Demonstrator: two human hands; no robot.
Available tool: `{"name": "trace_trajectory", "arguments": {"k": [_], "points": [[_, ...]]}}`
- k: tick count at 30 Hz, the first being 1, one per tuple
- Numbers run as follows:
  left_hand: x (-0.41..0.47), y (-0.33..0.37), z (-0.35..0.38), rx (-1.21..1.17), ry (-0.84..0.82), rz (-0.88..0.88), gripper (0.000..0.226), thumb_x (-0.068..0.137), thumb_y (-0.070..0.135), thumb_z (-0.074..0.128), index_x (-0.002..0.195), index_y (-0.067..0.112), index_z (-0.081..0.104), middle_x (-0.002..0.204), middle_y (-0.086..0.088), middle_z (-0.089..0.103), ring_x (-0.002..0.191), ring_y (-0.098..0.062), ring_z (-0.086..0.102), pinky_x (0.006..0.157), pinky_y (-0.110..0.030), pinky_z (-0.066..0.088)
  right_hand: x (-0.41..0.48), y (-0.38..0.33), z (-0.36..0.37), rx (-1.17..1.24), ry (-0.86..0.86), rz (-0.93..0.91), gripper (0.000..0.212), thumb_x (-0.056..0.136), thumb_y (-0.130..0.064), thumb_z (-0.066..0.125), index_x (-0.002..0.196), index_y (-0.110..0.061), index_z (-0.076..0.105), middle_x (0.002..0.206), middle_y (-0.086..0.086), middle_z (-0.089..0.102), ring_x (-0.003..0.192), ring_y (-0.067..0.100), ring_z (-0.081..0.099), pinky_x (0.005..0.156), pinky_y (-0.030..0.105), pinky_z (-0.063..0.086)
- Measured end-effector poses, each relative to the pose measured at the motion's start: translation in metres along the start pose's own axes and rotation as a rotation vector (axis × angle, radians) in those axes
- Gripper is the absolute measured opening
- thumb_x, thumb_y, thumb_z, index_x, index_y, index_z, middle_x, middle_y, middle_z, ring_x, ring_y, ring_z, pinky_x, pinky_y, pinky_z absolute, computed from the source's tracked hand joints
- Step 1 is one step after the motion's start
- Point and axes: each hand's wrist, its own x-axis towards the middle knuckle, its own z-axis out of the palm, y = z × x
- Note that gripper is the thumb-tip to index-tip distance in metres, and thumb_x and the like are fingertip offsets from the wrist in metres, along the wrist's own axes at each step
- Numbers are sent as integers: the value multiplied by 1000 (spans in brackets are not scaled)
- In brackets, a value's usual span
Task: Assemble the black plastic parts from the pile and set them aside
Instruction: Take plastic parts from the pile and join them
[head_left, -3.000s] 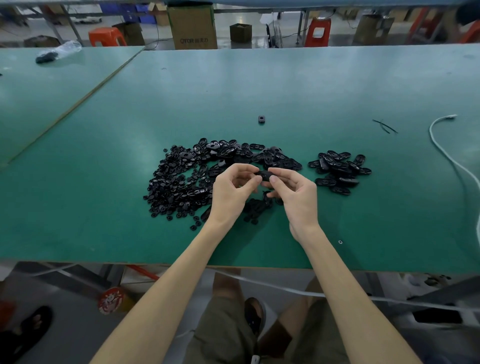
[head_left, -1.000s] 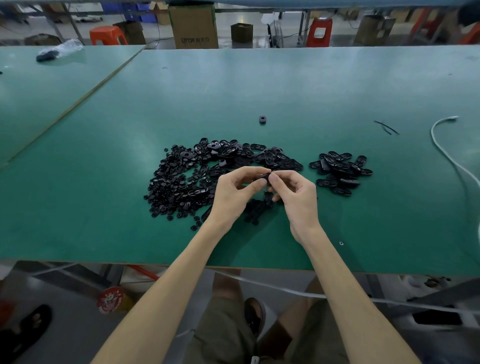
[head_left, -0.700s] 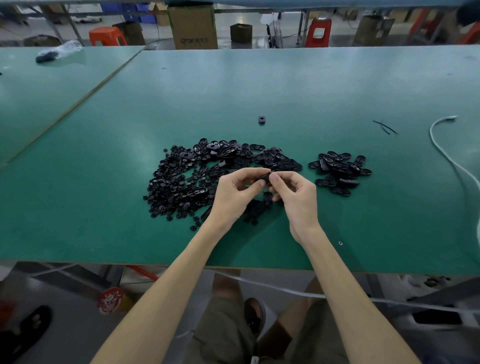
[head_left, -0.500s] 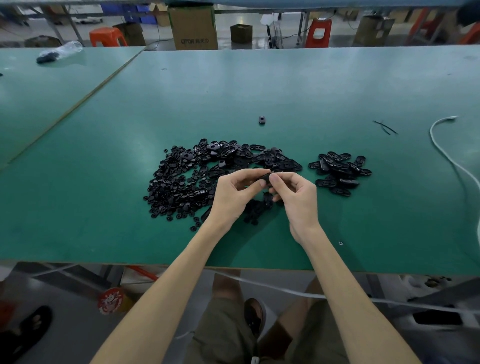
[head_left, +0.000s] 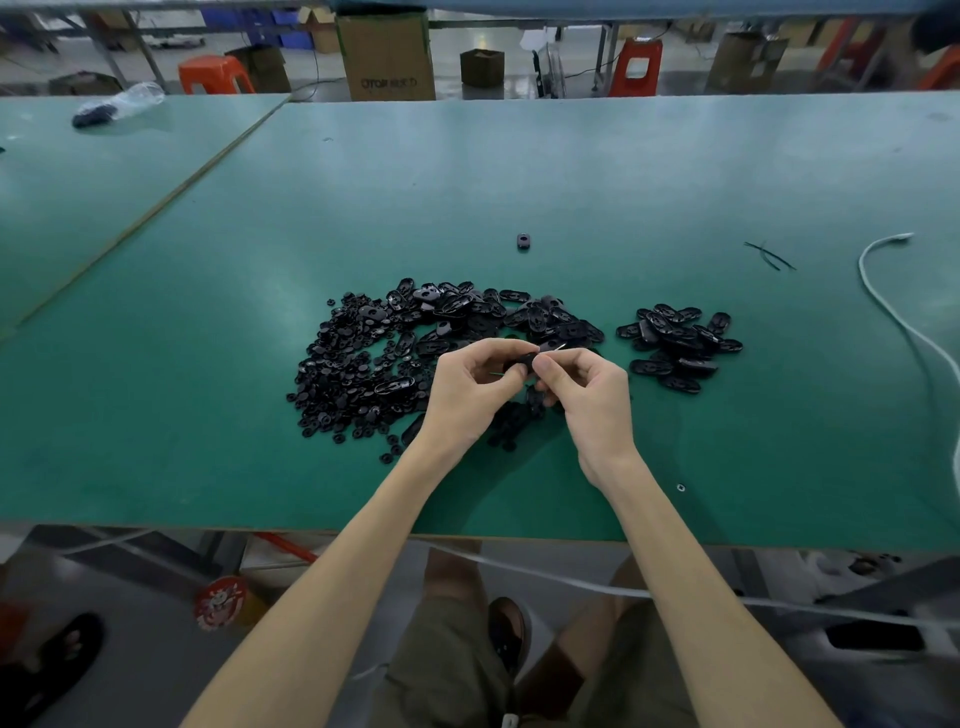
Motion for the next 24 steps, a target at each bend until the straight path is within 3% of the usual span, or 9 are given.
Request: {"name": "trace_trajectory", "arguments": {"k": [8,13,17,24], "points": [[-2,3,2,60,23,12,24,89,-11,65,102,6,76,96,0,78,86,-7,73,79,-18,56,2,2,2,-73,-31,-4,16,96,-9,73,84,-19,72,68,-2,72,63,11,65,62,24,53],[-1,4,0,34,19,-9,25,89,-9,68,100,13,77,96,1,79,88,-9,74,79,-19,56,2,3,2,-82,-27,-1,15,97,-10,72,85,-18,72,68,-2,72,62,11,64,63,26,53],[-3,7,-2,-50,-7,-2,23,90,3,77,104,21,79,100,4,80,94,-11,75,83,-20,56,2,3,1,-12,20,6,13,99,-9,69,89,-15,72,68,-7,72,63,6,64,61,21,53],[-3,5,0,-4,9,8,26,92,0,74,103,23,78,100,5,80,95,-14,76,85,-22,58,1,3,1,-38,18,11,12,99,-10,71,88,-16,71,66,-9,71,62,6,63,61,21,52]]}}
